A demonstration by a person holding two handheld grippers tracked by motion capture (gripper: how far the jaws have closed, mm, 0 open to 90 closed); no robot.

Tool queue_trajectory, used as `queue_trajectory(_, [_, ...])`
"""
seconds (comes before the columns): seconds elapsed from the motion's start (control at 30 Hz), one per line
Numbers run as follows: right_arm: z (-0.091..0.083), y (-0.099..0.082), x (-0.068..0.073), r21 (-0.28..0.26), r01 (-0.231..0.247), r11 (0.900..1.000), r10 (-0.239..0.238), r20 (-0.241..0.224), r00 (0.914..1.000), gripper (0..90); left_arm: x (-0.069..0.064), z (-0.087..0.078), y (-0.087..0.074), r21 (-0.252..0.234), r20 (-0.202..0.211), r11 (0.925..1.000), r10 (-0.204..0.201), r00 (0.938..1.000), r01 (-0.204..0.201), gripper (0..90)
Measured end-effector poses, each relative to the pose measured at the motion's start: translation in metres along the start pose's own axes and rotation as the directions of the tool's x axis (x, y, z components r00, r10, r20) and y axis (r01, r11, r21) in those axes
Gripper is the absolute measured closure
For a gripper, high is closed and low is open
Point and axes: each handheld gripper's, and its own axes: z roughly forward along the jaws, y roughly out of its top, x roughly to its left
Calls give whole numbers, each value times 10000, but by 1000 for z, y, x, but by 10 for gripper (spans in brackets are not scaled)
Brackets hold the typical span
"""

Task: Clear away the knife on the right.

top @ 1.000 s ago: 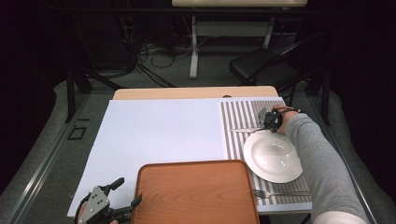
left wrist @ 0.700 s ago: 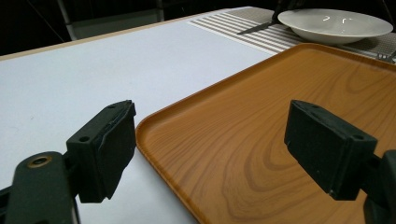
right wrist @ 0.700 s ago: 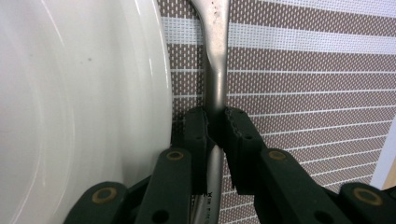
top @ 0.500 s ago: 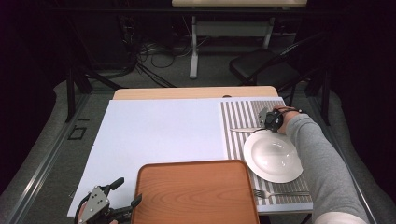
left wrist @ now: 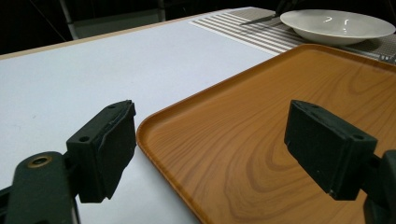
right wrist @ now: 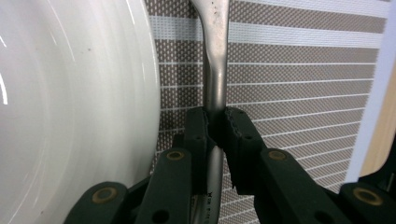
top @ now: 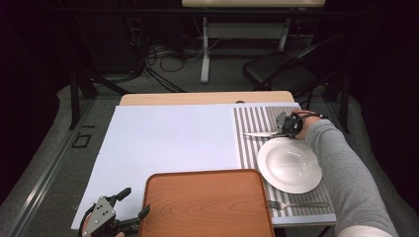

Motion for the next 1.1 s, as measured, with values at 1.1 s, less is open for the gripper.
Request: queue_trajectory(1.1, [-63, 0, 28, -1864, -3817, 9053, 3974, 545, 9160, 801, 0, 0, 1, -33, 6, 10000, 37, 10000, -37, 168])
